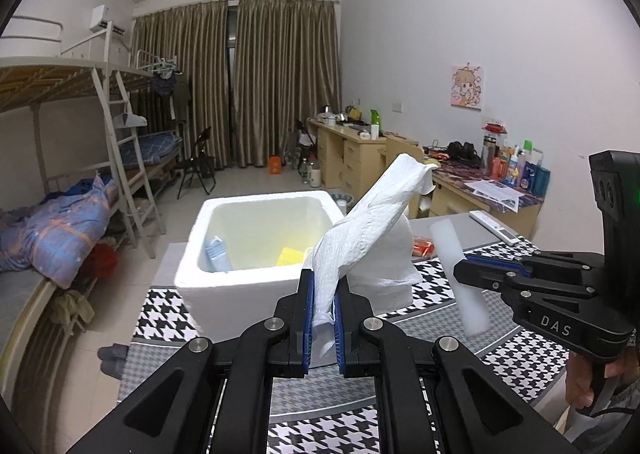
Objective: Organize soft objects
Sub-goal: 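Lower the foam stick into the foam box with the right tool while the left tool holds the tissue above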
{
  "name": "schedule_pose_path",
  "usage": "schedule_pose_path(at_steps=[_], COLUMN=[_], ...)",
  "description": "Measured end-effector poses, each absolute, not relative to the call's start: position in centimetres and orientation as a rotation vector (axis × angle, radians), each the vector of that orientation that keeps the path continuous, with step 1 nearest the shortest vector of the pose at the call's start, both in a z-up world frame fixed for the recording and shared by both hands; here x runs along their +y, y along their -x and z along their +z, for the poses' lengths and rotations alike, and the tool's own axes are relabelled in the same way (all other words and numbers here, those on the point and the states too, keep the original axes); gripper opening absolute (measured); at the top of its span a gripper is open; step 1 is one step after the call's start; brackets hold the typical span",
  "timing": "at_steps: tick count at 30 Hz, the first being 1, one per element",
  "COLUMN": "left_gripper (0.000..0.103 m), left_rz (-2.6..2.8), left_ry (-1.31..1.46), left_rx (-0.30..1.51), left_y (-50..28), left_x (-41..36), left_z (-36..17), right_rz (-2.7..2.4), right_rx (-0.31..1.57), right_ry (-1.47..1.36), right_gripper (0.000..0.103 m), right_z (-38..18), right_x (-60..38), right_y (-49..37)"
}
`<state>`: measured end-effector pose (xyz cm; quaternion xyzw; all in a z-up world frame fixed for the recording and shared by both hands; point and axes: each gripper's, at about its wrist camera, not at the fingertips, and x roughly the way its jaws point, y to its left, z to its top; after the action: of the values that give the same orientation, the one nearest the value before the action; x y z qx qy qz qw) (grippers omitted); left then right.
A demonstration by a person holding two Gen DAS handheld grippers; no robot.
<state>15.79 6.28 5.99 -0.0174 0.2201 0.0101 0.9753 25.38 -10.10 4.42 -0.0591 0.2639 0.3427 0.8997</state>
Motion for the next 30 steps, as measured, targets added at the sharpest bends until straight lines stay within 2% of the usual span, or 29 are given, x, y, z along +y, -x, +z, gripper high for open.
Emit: schedule_pose_path(at_steps=[30], left_gripper=[0.009], left_rz=[0.150], left_ry=[0.066], left_rx=[0.393], left_y=[-15.6], left_x=[11.6], left_z=[7.0], right_rz=[0.834], right_rx=[0.484], right_ry=[0.188], right_gripper=[0.009], right_z=[7.5], right_x=[-2.9], right_y=[-28.1])
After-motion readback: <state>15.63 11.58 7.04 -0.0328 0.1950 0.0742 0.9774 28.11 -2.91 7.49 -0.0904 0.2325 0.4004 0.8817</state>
